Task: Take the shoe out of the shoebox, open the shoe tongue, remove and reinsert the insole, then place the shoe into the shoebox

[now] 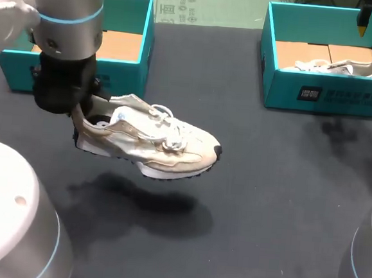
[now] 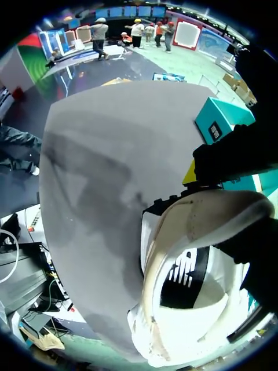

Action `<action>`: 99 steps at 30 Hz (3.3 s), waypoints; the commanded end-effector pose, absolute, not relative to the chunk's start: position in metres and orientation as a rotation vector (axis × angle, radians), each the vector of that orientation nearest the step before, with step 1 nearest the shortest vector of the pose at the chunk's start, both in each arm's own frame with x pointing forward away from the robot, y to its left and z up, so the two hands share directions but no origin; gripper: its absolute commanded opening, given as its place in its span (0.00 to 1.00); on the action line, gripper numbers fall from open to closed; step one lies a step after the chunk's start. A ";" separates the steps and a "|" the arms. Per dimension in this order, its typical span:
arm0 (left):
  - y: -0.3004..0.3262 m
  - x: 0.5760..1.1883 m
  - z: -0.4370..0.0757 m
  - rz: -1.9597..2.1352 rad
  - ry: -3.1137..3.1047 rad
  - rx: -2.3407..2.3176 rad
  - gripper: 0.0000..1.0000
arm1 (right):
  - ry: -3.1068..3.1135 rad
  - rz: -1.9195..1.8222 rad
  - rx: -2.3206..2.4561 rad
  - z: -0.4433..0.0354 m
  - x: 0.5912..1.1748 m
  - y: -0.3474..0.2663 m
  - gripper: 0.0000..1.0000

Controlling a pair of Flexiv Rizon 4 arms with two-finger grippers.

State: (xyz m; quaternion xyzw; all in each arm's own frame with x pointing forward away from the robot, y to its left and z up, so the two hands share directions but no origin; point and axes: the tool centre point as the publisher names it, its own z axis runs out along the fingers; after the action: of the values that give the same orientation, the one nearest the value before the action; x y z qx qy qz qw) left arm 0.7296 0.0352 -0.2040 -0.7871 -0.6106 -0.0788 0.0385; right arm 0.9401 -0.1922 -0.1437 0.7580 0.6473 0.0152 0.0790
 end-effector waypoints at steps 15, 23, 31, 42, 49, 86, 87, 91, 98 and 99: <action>-0.024 0.712 -0.262 -0.126 -1.788 -2.279 0.00 | 1.937 0.045 2.268 -0.144 0.940 -0.192 1.00; -0.063 0.714 -0.292 -0.116 -1.831 -2.190 0.00 | 1.937 0.045 2.268 -0.144 0.940 -0.192 1.00; -0.086 0.716 -0.322 -0.252 -1.865 -2.166 0.00 | 1.937 0.045 2.268 -0.144 0.940 -0.192 1.00; -0.097 0.713 -0.363 -0.302 -1.890 -2.185 0.00 | 1.937 0.045 2.268 -0.144 0.940 -0.192 1.00; -0.100 0.714 -0.378 -0.316 -1.893 -2.193 0.00 | 1.937 0.045 2.268 -0.144 0.940 -0.192 1.00; -0.100 0.705 -0.339 -0.198 -2.028 -2.317 1.00 | 1.937 0.045 2.268 -0.144 0.940 -0.192 1.00; -0.099 0.704 -0.332 -0.179 -2.046 -2.324 1.00 | 1.937 0.045 2.268 -0.144 0.940 -0.192 1.00; -0.095 0.701 -0.308 -0.112 -2.133 -2.302 1.00 | 1.937 0.045 2.268 -0.144 0.940 -0.192 1.00; -0.080 0.685 -0.274 0.115 -2.360 -2.092 1.00 | 1.937 0.045 2.268 -0.144 0.940 -0.192 1.00; -0.078 0.683 -0.271 0.139 -2.386 -2.065 1.00 | 1.937 0.045 2.268 -0.144 0.940 -0.192 1.00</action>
State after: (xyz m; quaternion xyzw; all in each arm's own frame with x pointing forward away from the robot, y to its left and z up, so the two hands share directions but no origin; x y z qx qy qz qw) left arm 0.6861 -0.1043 -0.2885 -0.6651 -0.7460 -0.0001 0.0321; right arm 0.9401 -0.1922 -0.1438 0.7580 0.6473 0.0152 0.0790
